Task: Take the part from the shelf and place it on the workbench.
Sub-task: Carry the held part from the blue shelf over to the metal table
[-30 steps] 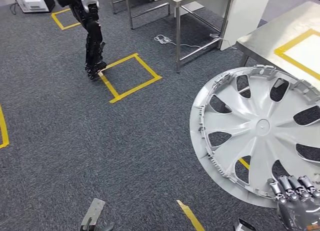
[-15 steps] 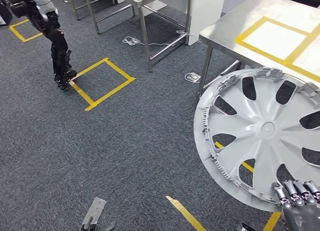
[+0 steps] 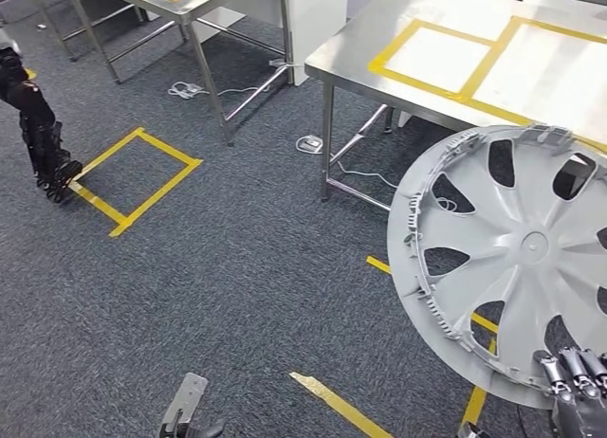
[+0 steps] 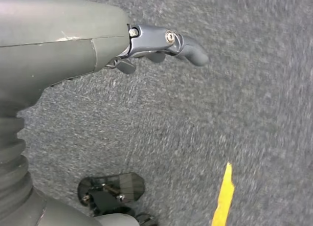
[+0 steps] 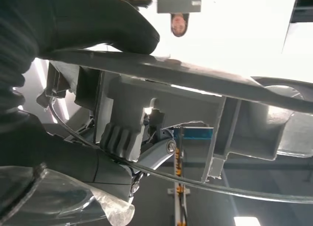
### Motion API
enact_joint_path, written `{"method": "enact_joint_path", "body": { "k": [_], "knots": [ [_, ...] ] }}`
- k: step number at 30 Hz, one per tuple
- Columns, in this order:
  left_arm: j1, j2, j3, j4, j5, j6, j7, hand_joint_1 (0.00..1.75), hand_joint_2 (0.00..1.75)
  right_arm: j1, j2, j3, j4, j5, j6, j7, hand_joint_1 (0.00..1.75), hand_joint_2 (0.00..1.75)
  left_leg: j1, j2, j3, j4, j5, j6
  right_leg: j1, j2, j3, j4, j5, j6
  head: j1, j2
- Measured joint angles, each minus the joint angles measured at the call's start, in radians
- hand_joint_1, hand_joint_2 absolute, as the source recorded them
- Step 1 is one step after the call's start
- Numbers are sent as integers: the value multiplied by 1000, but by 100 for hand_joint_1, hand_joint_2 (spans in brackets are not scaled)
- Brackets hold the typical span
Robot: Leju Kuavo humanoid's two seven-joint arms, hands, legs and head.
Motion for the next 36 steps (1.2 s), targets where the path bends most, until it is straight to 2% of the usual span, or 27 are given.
{"method": "enact_joint_path", "body": {
  "k": [1, 2, 4, 6, 7, 8, 9, 10, 12, 13, 14, 15, 17, 19, 21, 22, 23, 24, 25, 26, 28, 29, 30, 32, 33, 34, 36],
  "knots": [
    [-1, -3, -1, 0, 0, 0, 0, 0, 175, 5, 1, -1, -2, 0, 0, 2, 175, 175, -1, 8, 2, -8, 3, 0, -2, 12, -4, -2, 3, 7, -2, 0],
    [-3, -5, -2, 0, 0, 0, 1, 0, 175, 12, 3, -2, -6, 0, 0, 2, 175, 175, 1, 20, 5, -17, 7, -2, -3, 9, -9, -2, 3, 11, -2, 0],
    [-6, -10, -4, 0, 0, 1, 1, 0, 175, 22, 7, -6, -12, 0, 0, 0, 175, 175, 8, 45, 12, -40, 18, -3, 1, -37, -34, 36, -23, 18, 4, 0],
    [-3, -11, -6, 0, 0, 0, 2, 0, 175, 26, 14, -13, -18, -1, 0, -4, 175, 175, 10, 71, 14, -48, 22, -2, 0, -96, -90, 149, -84, 25, 10, 0],
    [-1, -11, -7, 0, 0, 0, 2, 0, 175, 29, 18, -16, -20, -1, 0, -6, 175, 175, 10, 85, 14, -48, 21, -3, -3, -107, -120, 213, -110, 32, 11, 0],
    [1, -12, -9, 0, 0, 0, 3, 0, 175, 33, 23, -20, -21, -1, 0, -8, 175, 175, 10, 100, 14, -47, 20, -4, -7, -113, -141, 258, -123, 39, 11, 0],
    [2, -12, -12, 0, 0, 0, 3, 0, 175, 38, 27, -22, -21, -1, 0, -10, 175, 175, 11, 114, 14, -46, 18, -7, -11, -116, -143, 266, -117, 45, 11, 0],
    [2, -12, -13, 0, 0, 0, 3, 0, 175, 43, 30, -24, -22, -1, 0, -11, 175, 175, 12, 127, 14, -44, 15, -11, -15, -122, -122, 231, -92, 50, 11, 0],
    [-1, -13, -16, 0, 0, -1, 4, 0, 175, 47, 34, -27, -26, -1, 0, -12, 175, 175, 14, 151, 15, -32, 6, -24, -18, -154, -45, 93, -35, 59, 12, 0],
    [-2, -12, -17, 0, 0, -1, 4, 0, 175, 48, 37, -29, -29, -1, 0, -11, 175, 175, 13, 160, 14, -24, -1, -32, -18, -169, -12, 39, -20, 55, 11, 0],
    [-3, -12, -18, 0, 0, -1, 4, 0, 175, 49, 40, -31, -33, -1, 0, -11, 175, 175, 10, 168, 15, -18, -7, -39, -17, -179, 5, 10, -16, 48, 10, 0],
    [-4, -11, -19, 0, -1, -2, 4, 0, 175, 50, 43, -35, -35, -1, -1, -11, 175, 175, 8, 175, 16, -14, -10, -44, -15, -179, 9, 6, -21, 38, 9, 0],
    [-7, -11, -20, 0, -1, -2, 5, 0, 175, 57, 49, -40, -40, -1, -1, -9, 175, 175, 8, 187, 20, -11, -15, -52, -16, -159, 7, 9, -20, 21, 8, 0],
    [-10, -10, -22, 0, -4, -2, 7, 0, 175, 64, 54, -42, -45, -1, -1, -7, 175, 175, 13, 158, 12, 20, -44, -62, -19, -140, 5, 9, -17, 9, 7, 0],
    [-11, -10, -24, 0, -9, -3, 8, 0, 175, 67, 57, -43, -47, 0, -1, -2, 175, 175, 17, 108, -32, 130, -110, -67, -19, -121, 3, 8, -14, 0, 6, 0],
    [-11, -11, -26, 0, -11, -5, 9, 0, 175, 67, 58, -42, -47, 0, -1, 1, 175, 175, 17, 95, -64, 202, -142, -67, -17, -109, 2, 8, -14, -3, 6, 0],
    [-10, -11, -28, 0, -14, -8, 10, 0, 175, 70, 58, -42, -48, 1, -1, 4, 175, 175, 17, 89, -89, 259, -161, -65, -15, -96, 2, 9, -13, -4, 6, 0],
    [-10, -12, -30, 0, -16, -9, 10, 0, 175, 73, 59, -42, -48, 1, -1, 5, 175, 175, 16, 86, -102, 285, -160, -62, -12, -83, 2, 9, -13, -5, 6, 0],
    [-10, -12, -33, 0, -17, -11, 10, 0, 175, 78, 60, -42, -49, 3, -1, 7, 175, 175, 15, 84, -98, 271, -139, -56, -10, -69, 2, 9, -12, -5, 6, 0],
    [-10, -13, -36, 0, -16, -11, 10, 0, 175, 82, 60, -41, -50, 4, -1, 9, 175, 175, 13, 76, -78, 220, -102, -48, -7, -55, 3, 9, -12, -5, 6, 0],
    [-10, -13, -41, 0, -15, -11, 8, 0, 175, 85, 60, -40, -52, 5, -1, 14, 175, 175, 10, 32, -24, 87, -33, -26, -4, -29, 3, 10, -10, -4, 7, 0],
    [-9, -13, -43, 0, -17, -11, 8, 0, 175, 85, 60, -40, -52, 5, -1, 16, 175, 175, 9, 12, -4, 39, -16, -20, -4, -16, 0, 11, -8, -1, 7, 0],
    [-7, -13, -45, 0, -22, -11, 9, 0, 175, 86, 61, -40, -52, 5, -1, 16, 175, 175, 9, -1, 6, 13, -12, -17, -6, -4, -4, 11, -6, 3, 7, 0],
    [-3, -14, -53, 0, -36, -12, 15, 0, 175, 91, 65, -39, -52, 5, -1, 10, 175, 175, 9, 11, 11, -1, -13, -19, -10, 17, -11, 7, 2, 17, 6, 0],
    [-1, -14, -58, 0, -42, -11, 17, 0, 175, 94, 68, -38, -52, 5, -1, 2, 175, 175, 10, 21, 13, -9, -8, -18, -10, 7, -17, 9, 0, 22, 7, 0],
    [0, -13, -63, 0, -47, -10, 17, 0, 175, 96, 73, -37, -52, 5, -1, -9, 175, 175, 12, 31, 15, -18, -3, -17, -8, -17, -26, 21, -11, 27, 9, 0],
    [8, -11, -70, 0, -46, -5, 13, 0, 175, 89, 86, -35, -51, 4, -1, -37, 175, 175, 14, 53, 17, -29, 5, -14, -6, -86, -71, 112, -66, 34, 14, 0]
  ]
}}
